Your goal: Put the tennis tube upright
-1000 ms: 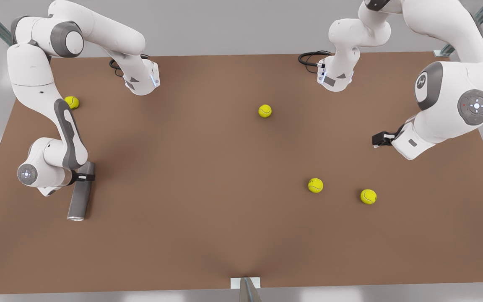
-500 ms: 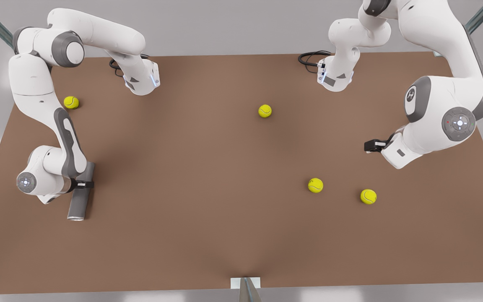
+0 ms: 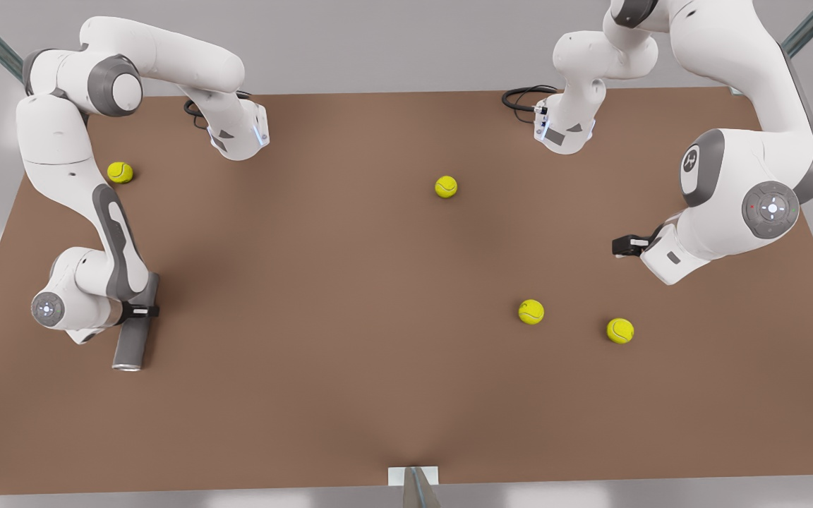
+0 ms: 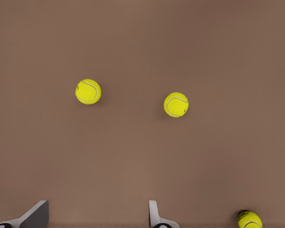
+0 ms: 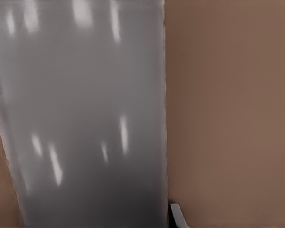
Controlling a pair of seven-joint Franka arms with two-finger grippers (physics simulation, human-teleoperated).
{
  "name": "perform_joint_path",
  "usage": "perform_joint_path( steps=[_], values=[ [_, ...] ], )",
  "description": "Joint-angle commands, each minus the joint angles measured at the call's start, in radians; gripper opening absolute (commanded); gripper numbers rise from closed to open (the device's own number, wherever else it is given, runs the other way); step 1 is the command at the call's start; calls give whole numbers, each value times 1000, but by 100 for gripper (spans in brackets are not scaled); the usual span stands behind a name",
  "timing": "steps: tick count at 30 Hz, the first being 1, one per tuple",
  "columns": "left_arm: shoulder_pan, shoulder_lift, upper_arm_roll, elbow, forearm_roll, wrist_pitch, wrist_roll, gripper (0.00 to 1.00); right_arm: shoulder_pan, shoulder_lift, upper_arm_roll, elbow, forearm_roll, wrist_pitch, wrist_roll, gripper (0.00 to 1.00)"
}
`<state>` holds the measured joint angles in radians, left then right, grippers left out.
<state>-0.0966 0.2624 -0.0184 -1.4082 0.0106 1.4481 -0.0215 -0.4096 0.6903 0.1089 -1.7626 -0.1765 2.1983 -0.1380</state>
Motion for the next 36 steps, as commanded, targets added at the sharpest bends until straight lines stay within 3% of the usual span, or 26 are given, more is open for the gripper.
perform_joint_path(
  steps=[1, 17, 24, 29, 36],
  values=[
    [0, 0, 0, 0, 0, 0, 0, 100, 2, 0, 0, 0, 0, 1, 0, 78],
    [-3, 0, -2, 2, 0, -2, -3, 100, 15, 0, 3, 20, 0, -9, 0, 63],
    [-5, 0, -2, 2, 0, -2, -3, 100, 193, -8, 35, 189, 2, -134, -94, 64],
    [-3, 0, -2, 2, 0, 0, -3, 100, 241, -8, 132, 196, -1, -131, -215, 64],
    [-3, 0, -2, 2, 0, 0, -3, 100, 445, -2, 133, 241, -12, -117, -314, 64]
  ],
)
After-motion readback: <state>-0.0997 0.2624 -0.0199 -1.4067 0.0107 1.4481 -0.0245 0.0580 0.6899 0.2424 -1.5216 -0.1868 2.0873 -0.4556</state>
